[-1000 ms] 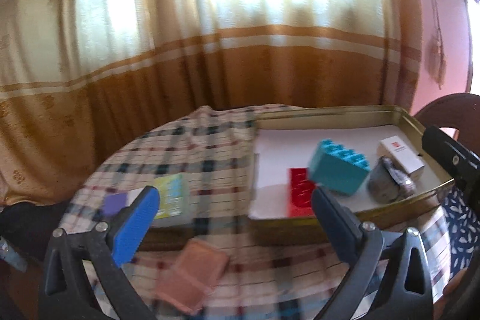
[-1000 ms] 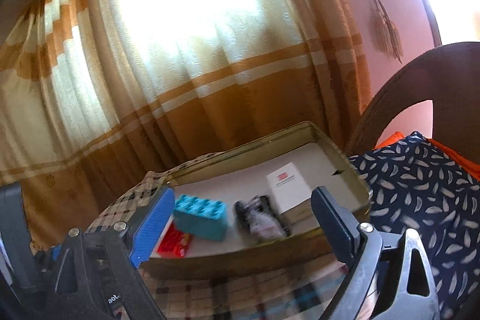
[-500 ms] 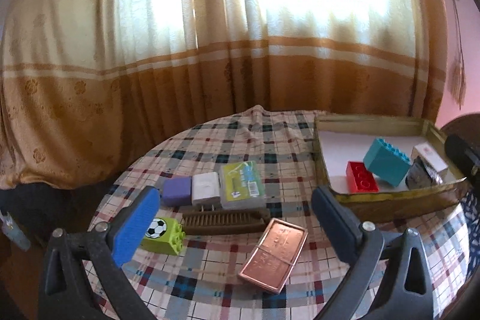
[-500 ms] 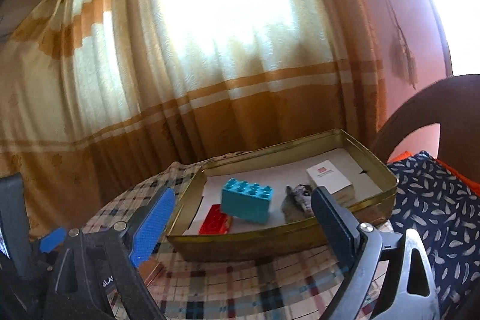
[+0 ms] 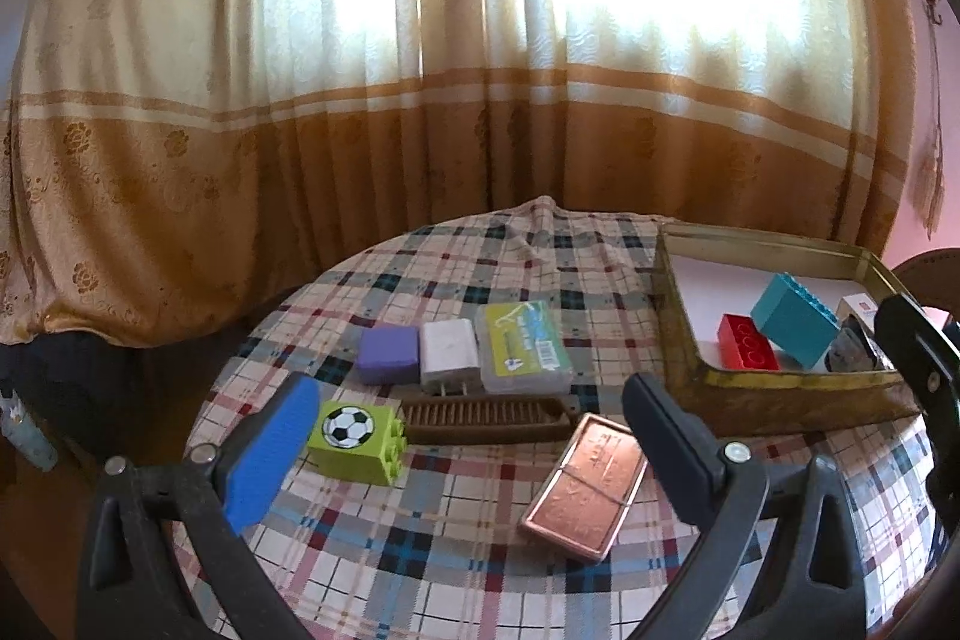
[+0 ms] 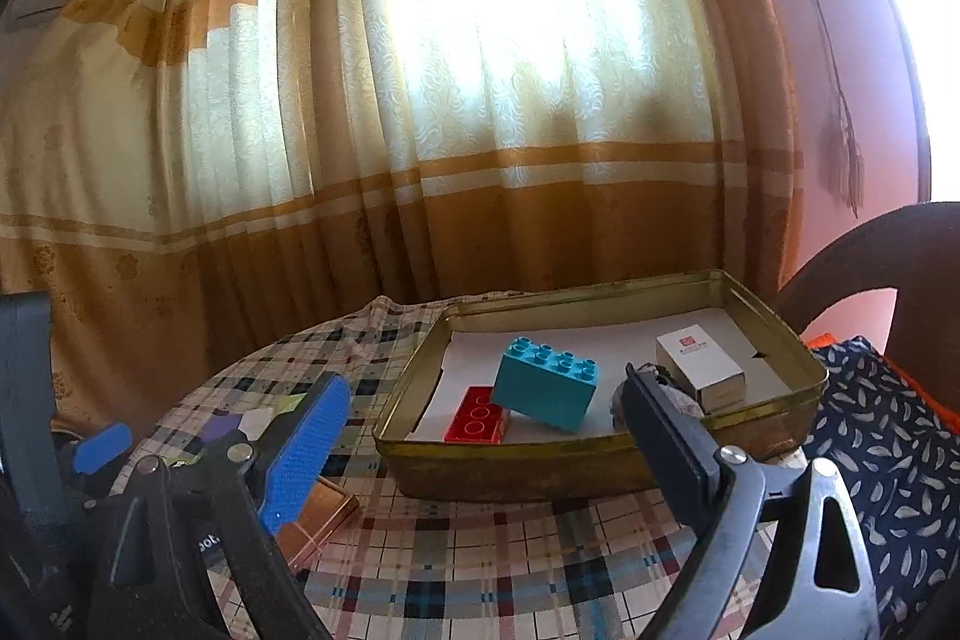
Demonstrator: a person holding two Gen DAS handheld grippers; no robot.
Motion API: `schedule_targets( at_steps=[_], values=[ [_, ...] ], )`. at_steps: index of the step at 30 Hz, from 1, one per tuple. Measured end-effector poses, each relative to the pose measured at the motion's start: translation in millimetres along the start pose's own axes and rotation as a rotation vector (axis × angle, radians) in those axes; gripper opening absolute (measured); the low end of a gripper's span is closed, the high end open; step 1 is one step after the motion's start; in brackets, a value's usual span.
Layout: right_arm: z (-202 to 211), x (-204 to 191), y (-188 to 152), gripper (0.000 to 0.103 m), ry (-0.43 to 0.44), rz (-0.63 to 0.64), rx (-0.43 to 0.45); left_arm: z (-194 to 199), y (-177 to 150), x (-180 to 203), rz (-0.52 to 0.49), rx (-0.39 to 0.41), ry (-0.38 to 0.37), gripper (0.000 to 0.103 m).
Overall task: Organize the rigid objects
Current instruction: 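Move both grippers back toward the copper plate and green block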
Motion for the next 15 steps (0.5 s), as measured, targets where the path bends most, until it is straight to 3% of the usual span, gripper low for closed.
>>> schedule_targets(
  at_steps=[10, 15],
  values=[
    [-4, -1, -4, 0.094, 0.031, -0.037, -0.033, -4, -2, -6, -0.024, -0.018, 0.011, 0.102],
    [-4, -14, -9, 0.094, 0.064, -0.013, -0.067, -10, -1, -36, -0.001, -0.039, 0.059, 0.102]
  ],
)
Point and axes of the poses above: each gripper's, at about its wrist camera, not at the fingertips, and z roughly against the way its jaws point, x to its right, y to its top, the point moved 6 cm from there along -z, roughly the way its jaws point, and after that the axes turned 10 degrees about x, right-handed, at the moved point
